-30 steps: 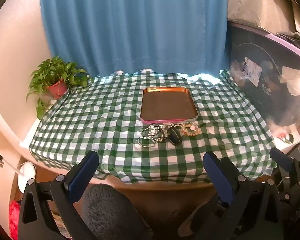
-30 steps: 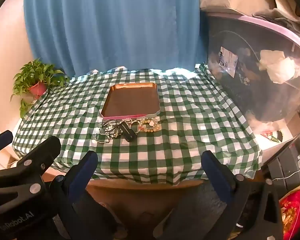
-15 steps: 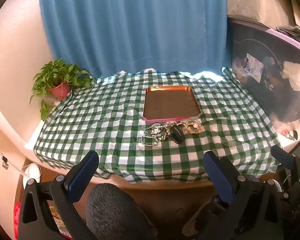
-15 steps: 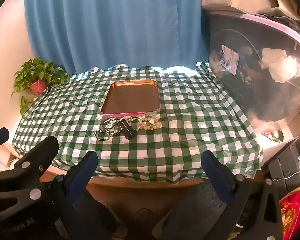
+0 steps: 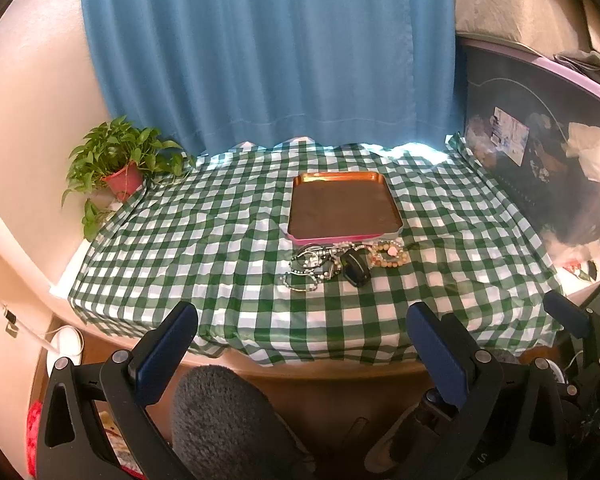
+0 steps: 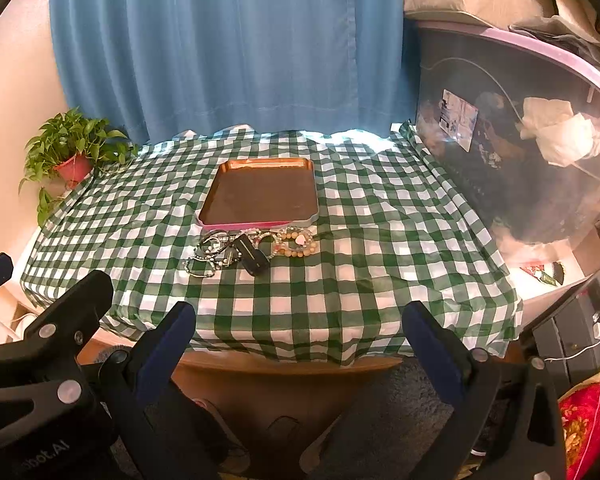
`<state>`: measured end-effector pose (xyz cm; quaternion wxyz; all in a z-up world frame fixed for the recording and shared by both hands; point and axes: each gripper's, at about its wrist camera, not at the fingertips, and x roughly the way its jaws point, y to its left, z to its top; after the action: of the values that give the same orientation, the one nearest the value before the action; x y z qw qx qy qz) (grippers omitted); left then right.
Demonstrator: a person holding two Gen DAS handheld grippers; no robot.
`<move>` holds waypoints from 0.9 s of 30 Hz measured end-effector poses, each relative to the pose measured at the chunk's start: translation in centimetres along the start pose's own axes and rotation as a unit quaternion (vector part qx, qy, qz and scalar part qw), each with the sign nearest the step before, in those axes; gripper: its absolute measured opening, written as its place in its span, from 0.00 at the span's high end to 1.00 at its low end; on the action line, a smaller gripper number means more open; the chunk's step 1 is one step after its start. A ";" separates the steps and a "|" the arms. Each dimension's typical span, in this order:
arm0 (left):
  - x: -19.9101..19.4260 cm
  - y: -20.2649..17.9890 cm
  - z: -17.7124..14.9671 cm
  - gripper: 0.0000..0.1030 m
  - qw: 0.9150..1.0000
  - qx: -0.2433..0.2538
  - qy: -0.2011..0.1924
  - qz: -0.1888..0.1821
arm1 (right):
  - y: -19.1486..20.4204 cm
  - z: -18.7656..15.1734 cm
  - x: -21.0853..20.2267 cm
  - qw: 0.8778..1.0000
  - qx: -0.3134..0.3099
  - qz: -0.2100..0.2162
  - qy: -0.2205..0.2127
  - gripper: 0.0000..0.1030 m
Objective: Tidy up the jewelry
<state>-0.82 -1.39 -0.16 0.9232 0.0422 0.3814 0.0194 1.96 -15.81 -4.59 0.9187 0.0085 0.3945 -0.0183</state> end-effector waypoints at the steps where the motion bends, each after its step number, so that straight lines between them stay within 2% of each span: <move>1: 0.0 0.0 0.0 0.00 1.000 0.000 -0.001 0.000 | 0.0 0.1 0.0 1.000 0.000 0.001 0.000 0.00; 27: -0.4 -0.2 -0.5 0.00 1.000 -0.005 0.003 -0.005 | -0.1 -0.1 -0.3 1.000 -0.002 -0.001 0.002 0.00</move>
<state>-1.46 -1.59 -0.27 0.9225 0.0357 0.3840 0.0164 1.71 -15.95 -4.47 0.9179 0.0064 0.3963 -0.0181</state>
